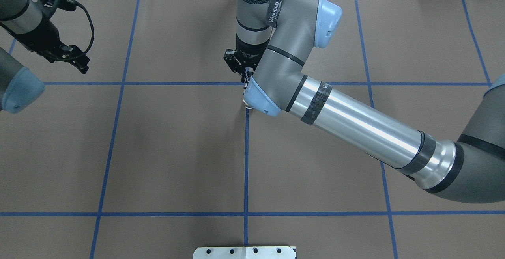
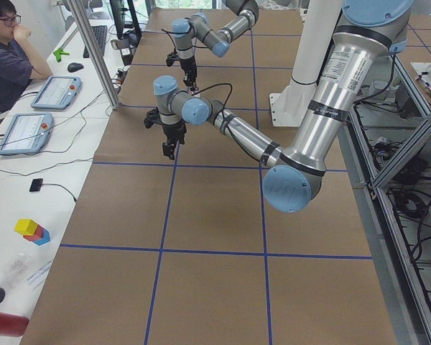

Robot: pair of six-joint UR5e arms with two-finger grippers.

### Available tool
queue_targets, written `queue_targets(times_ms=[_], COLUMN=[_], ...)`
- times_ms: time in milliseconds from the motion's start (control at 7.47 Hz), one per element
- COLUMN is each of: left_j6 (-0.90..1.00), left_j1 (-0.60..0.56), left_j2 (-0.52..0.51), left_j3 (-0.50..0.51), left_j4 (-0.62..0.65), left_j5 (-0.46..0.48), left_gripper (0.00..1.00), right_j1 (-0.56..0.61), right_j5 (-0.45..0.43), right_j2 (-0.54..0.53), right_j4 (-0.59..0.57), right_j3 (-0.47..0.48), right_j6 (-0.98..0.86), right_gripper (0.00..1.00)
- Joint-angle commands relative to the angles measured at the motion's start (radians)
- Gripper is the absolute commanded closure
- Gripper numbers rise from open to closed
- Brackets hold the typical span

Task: Assemble PPR valve and pipe with both arms
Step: 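Lower the held fitting onto the top of the valve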

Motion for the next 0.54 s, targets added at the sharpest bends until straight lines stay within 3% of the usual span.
queue_targets(times_ms=[0, 401], left_j6=[-0.001, -0.002], left_j1=[0.000, 0.000], left_j2=[-0.001, -0.004], left_j3=[0.002, 0.002], left_j4=[0.000, 0.000], left_j5=[0.000, 0.000], left_gripper=[0.00, 0.00], right_j1=[-0.009, -0.007], right_j5=[0.001, 0.001], right_j2=[-0.002, -0.006], right_j4=[0.000, 0.000], right_j3=[0.005, 0.005], right_j6=[0.004, -0.006], right_gripper=[1.00, 1.00])
